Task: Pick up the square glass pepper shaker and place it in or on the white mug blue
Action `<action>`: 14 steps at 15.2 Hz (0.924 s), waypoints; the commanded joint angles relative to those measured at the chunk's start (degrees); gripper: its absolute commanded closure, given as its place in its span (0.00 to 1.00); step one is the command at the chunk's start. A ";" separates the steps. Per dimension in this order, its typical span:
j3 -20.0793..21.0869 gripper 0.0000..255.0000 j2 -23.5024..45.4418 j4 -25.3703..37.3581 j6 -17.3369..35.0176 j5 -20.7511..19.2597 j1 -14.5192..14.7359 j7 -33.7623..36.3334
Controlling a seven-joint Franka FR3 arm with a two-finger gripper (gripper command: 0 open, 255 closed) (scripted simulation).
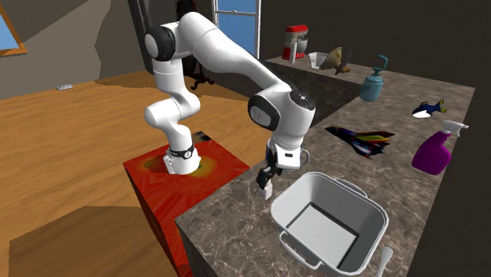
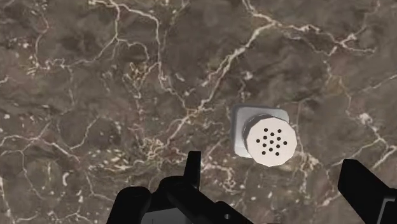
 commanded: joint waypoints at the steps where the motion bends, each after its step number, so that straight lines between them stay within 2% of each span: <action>1: 0.00 0.00 1.23 -0.42 1.51 -0.15 0.05 0.06; 7: -0.03 0.00 2.27 -3.59 5.71 -0.30 0.08 0.17; 14: -0.03 0.00 2.28 -3.57 5.70 -0.30 0.08 0.17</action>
